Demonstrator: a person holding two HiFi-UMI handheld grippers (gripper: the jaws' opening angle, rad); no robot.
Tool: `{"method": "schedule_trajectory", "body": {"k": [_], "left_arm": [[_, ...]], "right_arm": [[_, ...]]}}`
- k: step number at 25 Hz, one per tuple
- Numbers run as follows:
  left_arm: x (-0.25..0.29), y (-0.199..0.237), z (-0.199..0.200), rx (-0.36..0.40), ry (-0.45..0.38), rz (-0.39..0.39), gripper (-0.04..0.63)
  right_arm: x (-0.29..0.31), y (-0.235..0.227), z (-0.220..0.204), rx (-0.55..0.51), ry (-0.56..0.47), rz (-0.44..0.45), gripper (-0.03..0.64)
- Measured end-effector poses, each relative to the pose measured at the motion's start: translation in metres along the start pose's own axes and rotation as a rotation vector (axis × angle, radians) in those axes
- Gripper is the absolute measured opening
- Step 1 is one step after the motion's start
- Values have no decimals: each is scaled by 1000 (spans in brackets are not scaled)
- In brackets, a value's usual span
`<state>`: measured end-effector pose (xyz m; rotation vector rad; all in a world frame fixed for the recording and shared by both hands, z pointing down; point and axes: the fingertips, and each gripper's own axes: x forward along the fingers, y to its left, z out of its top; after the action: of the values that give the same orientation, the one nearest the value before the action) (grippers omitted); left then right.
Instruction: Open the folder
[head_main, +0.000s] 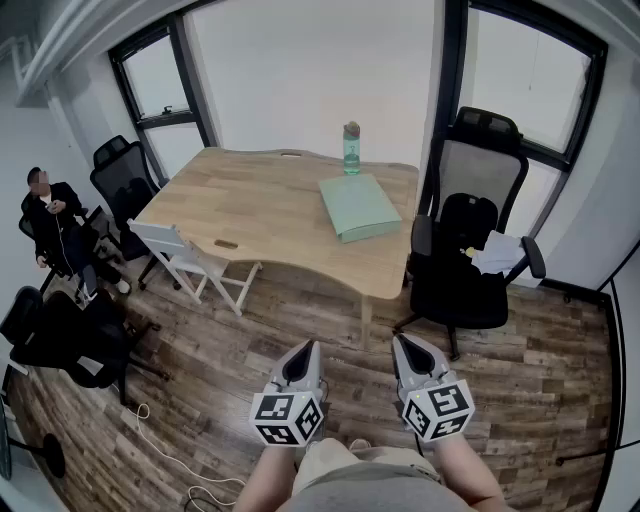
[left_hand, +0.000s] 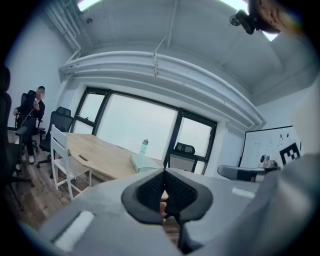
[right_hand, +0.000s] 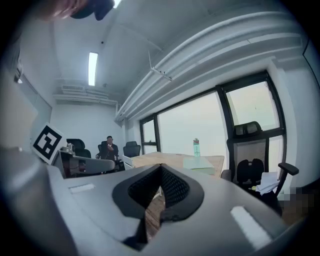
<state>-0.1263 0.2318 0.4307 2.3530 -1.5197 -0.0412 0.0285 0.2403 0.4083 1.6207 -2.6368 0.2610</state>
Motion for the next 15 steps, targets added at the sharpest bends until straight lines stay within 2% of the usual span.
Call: {"method": "schedule_trajectory", "body": {"k": [15], "left_arm": [[-9, -13, -11, -24, 22, -14, 5]], "right_arm": [[-10, 10, -5, 8, 10, 34, 0]]}}
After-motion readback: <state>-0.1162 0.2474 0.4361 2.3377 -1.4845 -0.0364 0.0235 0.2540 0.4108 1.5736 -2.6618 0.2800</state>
